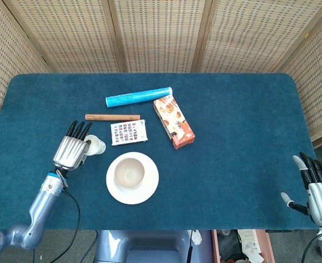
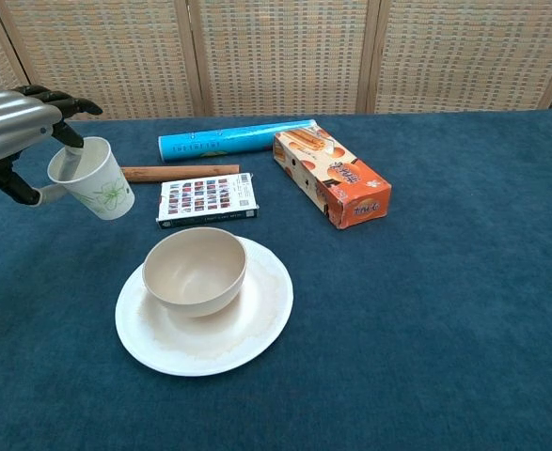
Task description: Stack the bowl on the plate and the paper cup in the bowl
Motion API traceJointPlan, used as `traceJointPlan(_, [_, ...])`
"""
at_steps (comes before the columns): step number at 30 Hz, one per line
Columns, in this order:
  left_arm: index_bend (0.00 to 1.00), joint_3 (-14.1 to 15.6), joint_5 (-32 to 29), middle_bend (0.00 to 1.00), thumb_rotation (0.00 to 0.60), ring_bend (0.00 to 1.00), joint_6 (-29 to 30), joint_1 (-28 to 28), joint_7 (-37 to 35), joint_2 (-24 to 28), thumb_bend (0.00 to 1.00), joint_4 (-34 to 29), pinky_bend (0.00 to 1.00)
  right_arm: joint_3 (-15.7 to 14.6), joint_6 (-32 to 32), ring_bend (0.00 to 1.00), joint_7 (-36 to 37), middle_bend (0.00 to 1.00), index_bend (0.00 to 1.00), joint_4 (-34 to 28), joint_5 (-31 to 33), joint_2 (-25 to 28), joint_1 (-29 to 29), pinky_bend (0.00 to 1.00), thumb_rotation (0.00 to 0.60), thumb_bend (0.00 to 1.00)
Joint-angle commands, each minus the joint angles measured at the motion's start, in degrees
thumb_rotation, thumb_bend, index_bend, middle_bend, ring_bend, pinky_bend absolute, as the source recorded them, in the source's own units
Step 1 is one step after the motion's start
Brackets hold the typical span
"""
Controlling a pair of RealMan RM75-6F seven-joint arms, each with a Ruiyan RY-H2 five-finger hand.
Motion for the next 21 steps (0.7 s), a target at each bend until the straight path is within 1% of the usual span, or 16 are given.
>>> traceJointPlan(1, [0.60,-0.1,1.6,0.06,0.600,0.00,0.9,-1.0,5.0,3.3,0.38,-7.8,0.02,0.0,0.0,0.00,0.0,0.00,0.03,0.0,0.1,0.0,0.0,0.00,0.600,0.20])
traceJointPlan(4, [0.60,-0.2,1.2,0.06,0.600,0.00,1.0,-1.7,7.5,3.6,0.38,-11.6,0.02,0.0,0.0,0.00,0.2,0.00,0.03,0.0,0.0,0.1,0.0,0.00,0.600,0.20])
traceJointPlan(10, [0.60,0.1,-1.2,0.06,0.600,0.00,-0.1,-3.2,11.3,2.6,0.38,-15.8,0.02,0.1,0.3,0.00,1.0,0.00,0.03,0.2,0.1,0.3,-0.2,0.00,0.600,0.20])
traceJointPlan(15, [0.60,1.2,-2.7,0.06,0.600,0.00,-0.3,-4.2,14.3,0.1,0.38,-16.2,0.02,0.2,0.3,0.00,1.7,0.00,0.03,0.3,0.2,0.4,-0.2,0.00,0.600,0.20])
traceJointPlan(21, [0.60,2.3,-3.1,0.06,0.600,0.00,-0.4,-4.9,15.4,-2.7,0.38,-15.6,0.02,0.2,0.3,0.00,1.8,0.00,0.03,0.4,0.1,0.4,-0.2,0.00,0.600,0.20])
